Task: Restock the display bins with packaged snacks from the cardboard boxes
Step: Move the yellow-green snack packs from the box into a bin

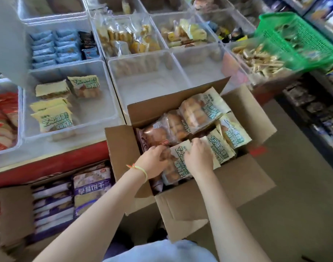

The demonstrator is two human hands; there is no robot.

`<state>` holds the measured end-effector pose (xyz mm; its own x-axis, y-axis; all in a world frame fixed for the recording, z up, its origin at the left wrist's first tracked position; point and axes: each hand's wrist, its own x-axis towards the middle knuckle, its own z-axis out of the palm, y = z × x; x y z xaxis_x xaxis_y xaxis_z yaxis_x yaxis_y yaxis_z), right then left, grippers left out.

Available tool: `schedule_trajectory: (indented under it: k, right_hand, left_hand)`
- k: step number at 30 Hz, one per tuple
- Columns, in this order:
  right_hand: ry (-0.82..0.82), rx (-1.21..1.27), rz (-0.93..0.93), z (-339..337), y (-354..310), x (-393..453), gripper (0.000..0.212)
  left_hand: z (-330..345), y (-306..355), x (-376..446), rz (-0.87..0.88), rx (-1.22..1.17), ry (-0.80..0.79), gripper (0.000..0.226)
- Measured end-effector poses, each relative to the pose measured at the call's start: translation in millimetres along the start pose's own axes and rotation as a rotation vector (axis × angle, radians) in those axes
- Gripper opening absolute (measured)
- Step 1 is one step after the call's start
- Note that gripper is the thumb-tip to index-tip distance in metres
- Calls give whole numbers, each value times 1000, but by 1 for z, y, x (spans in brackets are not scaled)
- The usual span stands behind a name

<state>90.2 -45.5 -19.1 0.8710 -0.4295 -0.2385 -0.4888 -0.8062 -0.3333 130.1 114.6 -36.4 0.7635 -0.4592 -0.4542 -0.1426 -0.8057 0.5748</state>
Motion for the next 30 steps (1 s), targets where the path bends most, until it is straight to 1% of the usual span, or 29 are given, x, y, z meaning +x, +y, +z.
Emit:
schedule_trajectory:
  k: [1, 2, 3, 4, 5, 7, 9, 10, 12, 14, 16, 19, 21, 23, 28, 30]
  right_hand:
    - [-18, -36, -16, -2, 5, 0, 11]
    - [-45, -48, -31, -4, 10, 1, 15]
    - [-82, -42, -53, -7, 15, 0, 26]
    - [-124, -6, -89, -11, 19, 0, 33]
    - [-158, 65, -137, -15, 21, -1, 35]
    - [-246, 233, -246, -26, 19, -6, 26]
    - [-326, 388, -314, -43, 10, -13, 20]
    - [-350, 460, -338, -53, 3, -17, 20]
    - [-379, 590, -353, -73, -9, -21, 20]
    - [-411, 700, -388, -93, -23, -21, 20]
    - [-447, 817, -413, -107, -43, -22, 19]
    - [-369, 917, -397, -111, -84, -25, 21]
    - [-309, 963, -375, -105, -115, -27, 23]
    - [-276, 979, -360, -93, -144, -29, 23]
    - [-243, 1046, -242, -64, -212, -35, 19]
    - [-250, 1024, -226, -56, -236, -37, 20]
  left_hand:
    - [4, 1, 1, -24, -14, 13, 55]
    - [7, 1, 2, -45, -27, 32, 54]
    - [8, 0, 2, -65, -35, 48, 52]
    - [8, 0, 1, -86, -42, 56, 47]
    - [6, 0, -1, -107, -49, 65, 40]
    - [0, 0, -5, -141, -71, 87, 28]
    - [-11, 0, -11, -127, -99, 123, 26]
    - [-19, 1, -16, -102, -152, 150, 30]
    - [-40, 7, -30, -28, -386, 166, 43]
    - [-65, 13, -49, 85, -650, 87, 56]
    - [-89, 17, -66, 151, -783, 42, 54]
    - [-116, 11, -81, 131, -951, 73, 51]
    - [-128, -2, -87, 132, -1105, 72, 43]
    - [-140, -21, -93, 133, -1227, 107, 34]
    - [-176, -85, -108, 100, -1279, 306, 23]
    - [-194, -114, -115, 104, -1366, 388, 15]
